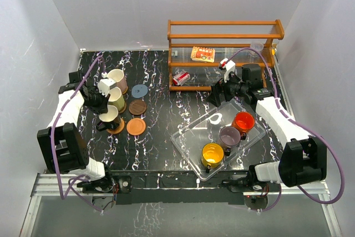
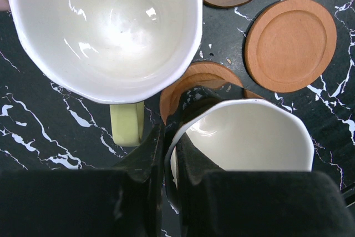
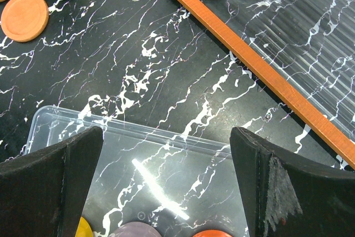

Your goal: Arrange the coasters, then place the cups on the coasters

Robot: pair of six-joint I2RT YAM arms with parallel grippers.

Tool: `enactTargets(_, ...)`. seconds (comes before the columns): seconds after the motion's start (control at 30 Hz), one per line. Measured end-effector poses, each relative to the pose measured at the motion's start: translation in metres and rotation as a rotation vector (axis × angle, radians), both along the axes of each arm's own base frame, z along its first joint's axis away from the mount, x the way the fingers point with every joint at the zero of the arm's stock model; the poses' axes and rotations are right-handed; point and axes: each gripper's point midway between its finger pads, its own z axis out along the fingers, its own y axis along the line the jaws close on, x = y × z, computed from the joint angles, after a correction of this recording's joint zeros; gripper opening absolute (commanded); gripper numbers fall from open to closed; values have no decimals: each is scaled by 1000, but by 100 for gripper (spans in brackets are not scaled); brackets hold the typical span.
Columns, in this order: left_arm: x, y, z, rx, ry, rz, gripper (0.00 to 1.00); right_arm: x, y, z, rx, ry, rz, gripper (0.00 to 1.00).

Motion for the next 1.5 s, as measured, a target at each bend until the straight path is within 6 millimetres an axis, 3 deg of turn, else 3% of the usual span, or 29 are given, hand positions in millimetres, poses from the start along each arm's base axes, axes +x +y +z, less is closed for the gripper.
enactTargets(0.53,3,0,-2,-2,5,-23,0,1,0,-5,-5,11,0,98)
enactTargets(0.8,3,1,-2,2,2,-30,16,1,-1,-5,-5,11,0,98)
enactTargets(1.23,-2,-2,0,-4,10,-42,29,2,-3,-5,-9,6,-3,98)
enactTargets(1.5,0,-1,25,10,-37,-48,49,2,-4,-5,-18,-1,4,98)
